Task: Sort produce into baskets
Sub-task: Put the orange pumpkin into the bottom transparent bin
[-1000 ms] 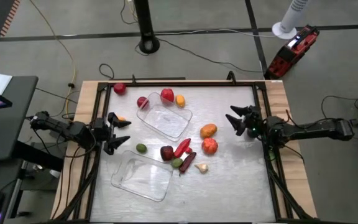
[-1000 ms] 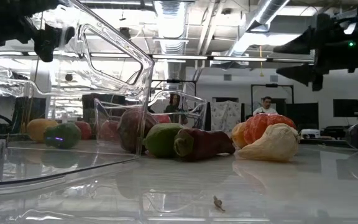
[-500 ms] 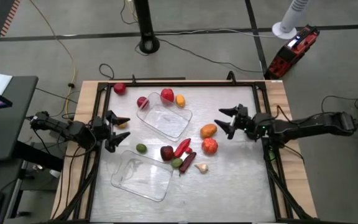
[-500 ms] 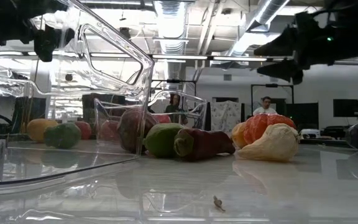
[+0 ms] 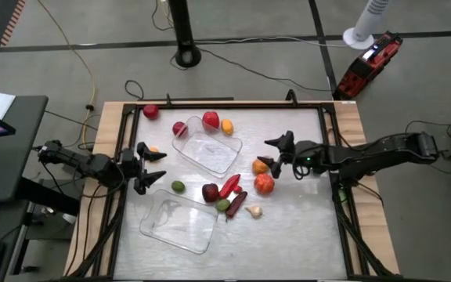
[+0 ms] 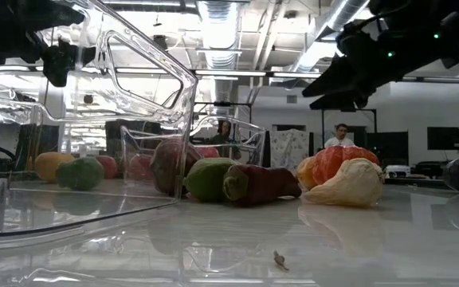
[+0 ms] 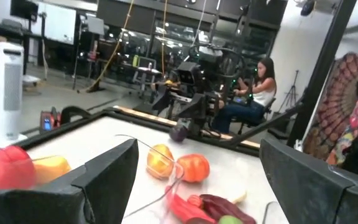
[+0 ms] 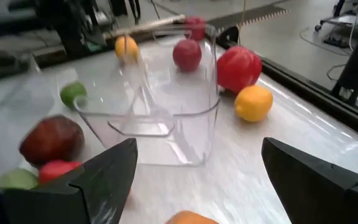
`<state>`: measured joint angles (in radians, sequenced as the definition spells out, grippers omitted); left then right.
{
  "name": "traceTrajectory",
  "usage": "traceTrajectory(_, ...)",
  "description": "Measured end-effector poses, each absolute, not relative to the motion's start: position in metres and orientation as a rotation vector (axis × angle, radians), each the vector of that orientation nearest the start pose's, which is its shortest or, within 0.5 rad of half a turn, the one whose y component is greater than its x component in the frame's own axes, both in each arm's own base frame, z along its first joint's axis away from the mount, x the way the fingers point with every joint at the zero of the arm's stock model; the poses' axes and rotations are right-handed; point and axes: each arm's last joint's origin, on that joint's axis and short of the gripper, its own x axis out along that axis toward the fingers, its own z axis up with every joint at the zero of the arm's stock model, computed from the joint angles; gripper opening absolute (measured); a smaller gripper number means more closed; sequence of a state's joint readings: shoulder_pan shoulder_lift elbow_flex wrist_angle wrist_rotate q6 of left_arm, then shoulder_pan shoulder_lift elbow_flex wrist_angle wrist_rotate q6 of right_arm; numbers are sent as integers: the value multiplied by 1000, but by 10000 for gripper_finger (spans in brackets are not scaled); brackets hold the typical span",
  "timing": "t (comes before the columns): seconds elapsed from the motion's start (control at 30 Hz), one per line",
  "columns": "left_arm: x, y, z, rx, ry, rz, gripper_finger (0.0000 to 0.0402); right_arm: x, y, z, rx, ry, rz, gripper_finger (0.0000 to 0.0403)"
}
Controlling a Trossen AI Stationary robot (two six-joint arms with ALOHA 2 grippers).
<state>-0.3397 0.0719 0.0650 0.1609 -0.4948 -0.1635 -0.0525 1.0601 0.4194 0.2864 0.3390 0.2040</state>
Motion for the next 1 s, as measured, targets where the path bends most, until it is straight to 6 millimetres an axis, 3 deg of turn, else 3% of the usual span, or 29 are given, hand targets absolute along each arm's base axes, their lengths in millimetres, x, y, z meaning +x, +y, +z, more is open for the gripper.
traceTrajectory(0.37, 92, -16, 202, -212, -197, 192, 322, 226, -25, 200, 80, 367, -448, 372)
traceTrajectory(0.83, 82, -4, 240, -154, -294, 324, 322, 247, -32, 264, -15, 350, -427, 372)
traceTrajectory(1.0, 81, 0, 240, -121, -287, 407, 322, 247, -32, 266, -27, 365, -426, 372)
